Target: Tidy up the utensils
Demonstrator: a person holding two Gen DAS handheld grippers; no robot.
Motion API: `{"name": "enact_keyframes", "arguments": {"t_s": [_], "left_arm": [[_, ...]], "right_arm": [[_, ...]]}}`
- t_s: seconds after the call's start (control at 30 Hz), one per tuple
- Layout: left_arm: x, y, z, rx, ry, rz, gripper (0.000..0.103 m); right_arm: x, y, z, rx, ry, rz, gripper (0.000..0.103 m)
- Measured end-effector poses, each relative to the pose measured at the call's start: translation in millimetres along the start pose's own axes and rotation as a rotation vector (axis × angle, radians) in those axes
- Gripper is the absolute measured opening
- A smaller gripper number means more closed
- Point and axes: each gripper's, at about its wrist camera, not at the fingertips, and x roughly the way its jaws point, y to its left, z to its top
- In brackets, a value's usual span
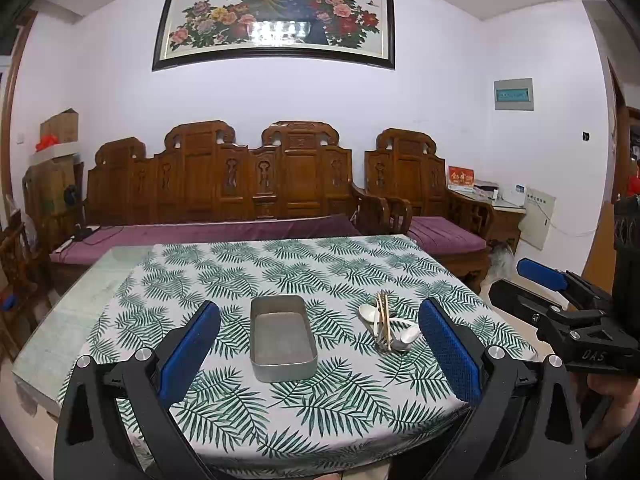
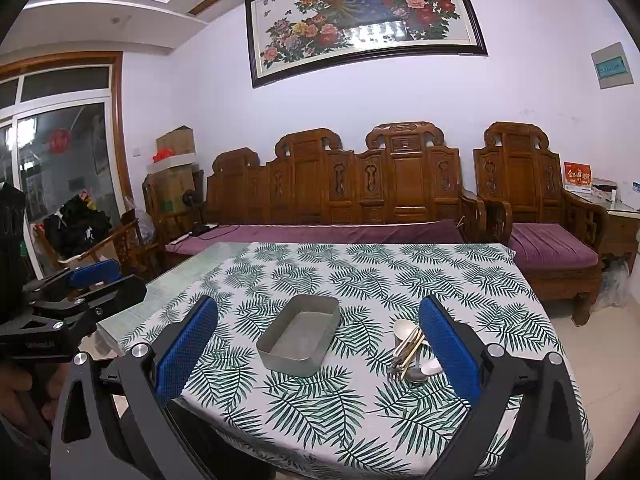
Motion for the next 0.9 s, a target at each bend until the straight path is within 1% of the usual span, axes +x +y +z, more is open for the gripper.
{"name": "enact_keyframes", "arguments": {"t_s": [0.1, 0.3, 0.47, 0.9], "left_arm": [[-1, 0, 0, 0.001, -0.002, 0.0, 0.096], [-2, -1, 1, -0.001, -0.005, -0.001, 0.096], [-3, -1, 3, 0.0, -0.007, -0.001, 0.096], [-4, -2, 3, 0.002, -0.008, -0.001, 0.096]], "right_arm": [[-8, 5, 5, -0.001, -0.002, 0.0, 0.1], [-7, 3, 3, 0.0, -0.003, 0.001, 0.1], [-13, 9, 13, -0.001, -0.005, 0.002, 0.1], [-13, 9, 13, 0.002, -0.009, 0.003, 0.1]]}}
